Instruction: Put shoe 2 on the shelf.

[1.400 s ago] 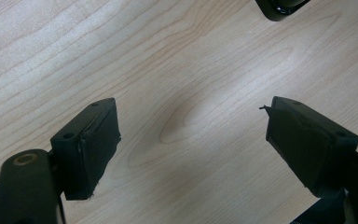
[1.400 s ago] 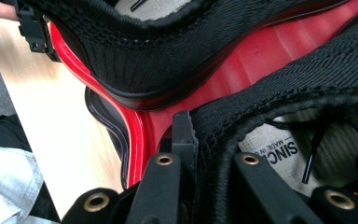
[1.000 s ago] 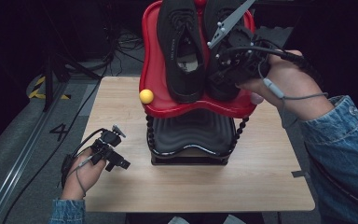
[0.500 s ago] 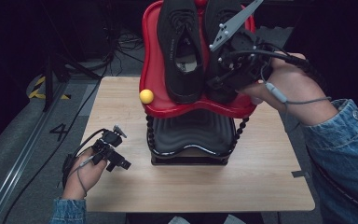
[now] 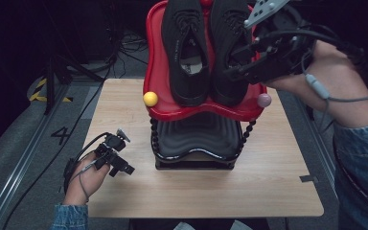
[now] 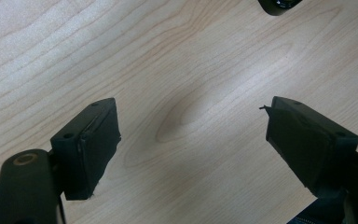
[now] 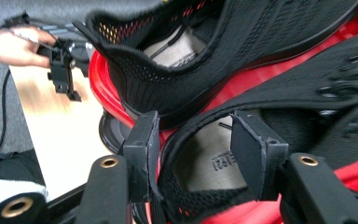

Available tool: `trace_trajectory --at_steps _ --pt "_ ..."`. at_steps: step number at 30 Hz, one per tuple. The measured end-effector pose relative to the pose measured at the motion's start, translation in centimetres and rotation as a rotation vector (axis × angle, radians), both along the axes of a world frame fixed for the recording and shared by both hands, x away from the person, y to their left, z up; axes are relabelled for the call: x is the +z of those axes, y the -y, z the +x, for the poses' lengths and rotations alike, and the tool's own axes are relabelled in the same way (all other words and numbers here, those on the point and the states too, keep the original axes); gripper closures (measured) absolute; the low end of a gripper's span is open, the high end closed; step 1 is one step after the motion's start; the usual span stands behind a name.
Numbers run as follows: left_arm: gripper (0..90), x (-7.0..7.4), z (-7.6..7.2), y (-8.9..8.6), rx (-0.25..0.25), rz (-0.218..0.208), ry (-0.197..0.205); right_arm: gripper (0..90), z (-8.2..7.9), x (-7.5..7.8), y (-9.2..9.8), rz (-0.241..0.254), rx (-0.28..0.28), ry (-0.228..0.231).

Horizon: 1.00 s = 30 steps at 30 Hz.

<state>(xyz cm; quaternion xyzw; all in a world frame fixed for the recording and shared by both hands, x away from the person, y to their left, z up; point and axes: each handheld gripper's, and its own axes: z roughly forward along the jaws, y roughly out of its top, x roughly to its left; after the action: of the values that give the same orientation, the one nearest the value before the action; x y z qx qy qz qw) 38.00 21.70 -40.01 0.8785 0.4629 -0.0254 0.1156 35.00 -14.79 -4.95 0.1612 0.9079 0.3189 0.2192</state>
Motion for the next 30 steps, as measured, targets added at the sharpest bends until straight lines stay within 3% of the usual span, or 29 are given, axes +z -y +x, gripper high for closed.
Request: trace_trajectory --at_steps 6,13,18,30 --pt "17.9 -0.1 0.0 0.0 0.011 0.001 -0.003 52.1 -1.0 1.1 1.6 0.024 0.000 0.019" --pt "17.9 -0.1 0.1 -0.1 0.002 0.006 -0.004 51.1 -1.6 1.8 4.5 0.057 -0.038 0.033" --pt "17.9 -0.1 0.1 0.0 0.012 0.006 -0.007 50.7 -1.6 1.9 6.4 0.071 -0.073 0.033" --pt "17.9 -0.3 0.1 0.0 0.009 0.012 -0.012 48.0 -1.0 0.9 11.3 0.095 -0.178 -0.016"
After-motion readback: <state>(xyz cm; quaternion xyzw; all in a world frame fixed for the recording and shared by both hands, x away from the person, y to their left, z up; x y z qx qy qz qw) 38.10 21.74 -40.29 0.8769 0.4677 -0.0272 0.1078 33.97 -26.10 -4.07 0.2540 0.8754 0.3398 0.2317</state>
